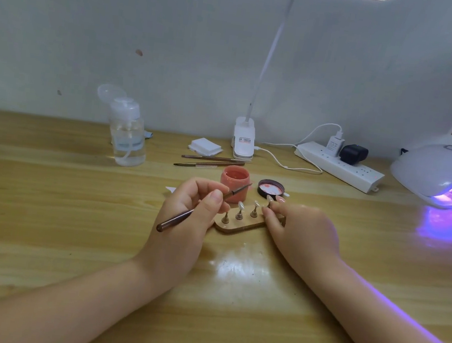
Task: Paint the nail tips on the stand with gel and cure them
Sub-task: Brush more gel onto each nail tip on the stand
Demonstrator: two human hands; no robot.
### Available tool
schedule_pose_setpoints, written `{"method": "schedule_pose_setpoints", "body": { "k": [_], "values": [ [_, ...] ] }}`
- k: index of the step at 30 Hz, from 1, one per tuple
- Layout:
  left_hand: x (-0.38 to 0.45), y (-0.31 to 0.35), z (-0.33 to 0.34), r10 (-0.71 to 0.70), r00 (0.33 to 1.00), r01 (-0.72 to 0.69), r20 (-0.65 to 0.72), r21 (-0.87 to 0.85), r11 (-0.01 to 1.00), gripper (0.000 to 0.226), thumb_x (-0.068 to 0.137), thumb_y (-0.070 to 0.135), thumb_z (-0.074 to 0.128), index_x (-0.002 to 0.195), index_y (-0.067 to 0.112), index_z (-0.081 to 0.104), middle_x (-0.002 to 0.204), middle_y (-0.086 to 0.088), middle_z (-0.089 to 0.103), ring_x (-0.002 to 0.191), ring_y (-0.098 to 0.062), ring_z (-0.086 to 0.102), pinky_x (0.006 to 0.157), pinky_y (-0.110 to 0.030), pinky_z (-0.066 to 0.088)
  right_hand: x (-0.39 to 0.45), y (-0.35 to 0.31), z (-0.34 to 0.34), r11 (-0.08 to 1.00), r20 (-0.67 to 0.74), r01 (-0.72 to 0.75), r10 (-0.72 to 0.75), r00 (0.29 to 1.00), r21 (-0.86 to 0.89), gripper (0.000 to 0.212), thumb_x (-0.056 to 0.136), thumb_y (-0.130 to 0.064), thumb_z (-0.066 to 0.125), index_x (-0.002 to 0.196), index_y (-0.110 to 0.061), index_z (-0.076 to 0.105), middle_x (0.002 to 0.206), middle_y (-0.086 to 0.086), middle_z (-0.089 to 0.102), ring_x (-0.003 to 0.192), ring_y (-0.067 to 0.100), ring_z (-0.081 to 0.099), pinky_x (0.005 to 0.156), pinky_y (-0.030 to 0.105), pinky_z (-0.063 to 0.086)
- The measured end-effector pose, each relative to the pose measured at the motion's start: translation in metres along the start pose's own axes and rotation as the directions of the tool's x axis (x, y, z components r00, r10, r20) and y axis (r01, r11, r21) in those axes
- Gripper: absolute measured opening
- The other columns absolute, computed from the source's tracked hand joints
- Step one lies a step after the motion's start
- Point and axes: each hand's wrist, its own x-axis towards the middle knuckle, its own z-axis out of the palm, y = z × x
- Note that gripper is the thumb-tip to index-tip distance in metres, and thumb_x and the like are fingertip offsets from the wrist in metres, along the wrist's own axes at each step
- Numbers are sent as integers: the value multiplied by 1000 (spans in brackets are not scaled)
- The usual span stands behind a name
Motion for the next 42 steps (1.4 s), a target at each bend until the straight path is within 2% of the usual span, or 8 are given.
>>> {"method": "schedule_pose_setpoints", "body": {
  "k": [8,13,15,23,26,28,33,42],
  "values": [
    [0,-1,0,-21,1000,21,-4,16,1000,16,86,30,55,93,21,66,79,9,68,85,-8,63,91,-52,53,3,3,-2,996,-5,-6,6,1000,90,24,95,-38,52,97,-26,73,89,-3,71,87,22,62,66,32,50],
    [2,0,-2,83,996,-79,-18,139,987,13,97,14,57,94,22,67,78,14,72,75,5,64,69,-9,47,0,1,-4,992,-41,14,-9,999,128,20,93,-36,56,97,-25,73,83,-1,70,81,23,62,59,29,43],
    [9,6,-4,137,990,-129,-33,182,975,15,94,11,61,93,23,70,73,18,71,65,7,62,58,-3,41,-1,0,-5,984,-71,27,-15,997,175,18,91,-35,59,96,-24,73,80,0,70,77,24,62,59,29,44],
    [72,33,-16,207,975,-145,-83,469,871,19,92,28,62,74,29,69,64,22,68,58,8,59,55,-5,40,-11,-6,-10,951,-132,96,-60,989,292,7,83,-27,68,82,-21,68,72,-7,70,57,15,51,58,31,48],
    [96,40,-11,109,994,-78,-9,642,763,27,93,33,54,77,20,70,72,10,72,58,-1,60,58,-30,46,-14,-7,-10,950,-105,103,-75,992,296,6,80,-27,69,79,-22,65,70,-9,69,55,13,50,56,29,47],
    [110,43,-6,50,998,-58,33,737,673,32,92,33,49,86,9,70,82,-7,73,73,-21,65,70,-43,51,-16,-8,-11,944,-102,112,-84,991,311,6,78,-26,69,77,-23,64,68,-11,67,52,11,48,55,27,45],
    [132,39,7,-71,995,-27,72,868,496,32,93,29,46,97,8,70,94,-10,73,83,-30,64,73,-35,47,-21,-12,-11,913,-80,197,-181,980,356,8,78,-23,71,75,-20,64,69,-12,68,50,11,51,53,29,46],
    [138,23,19,-180,979,-5,100,886,463,25,92,24,50,95,7,69,93,-10,71,90,-30,65,73,-33,45,-17,-10,-9,884,-45,226,-228,973,409,8,82,-22,71,78,-20,64,73,-13,67,48,-3,46,56,29,46]
  ]
}}
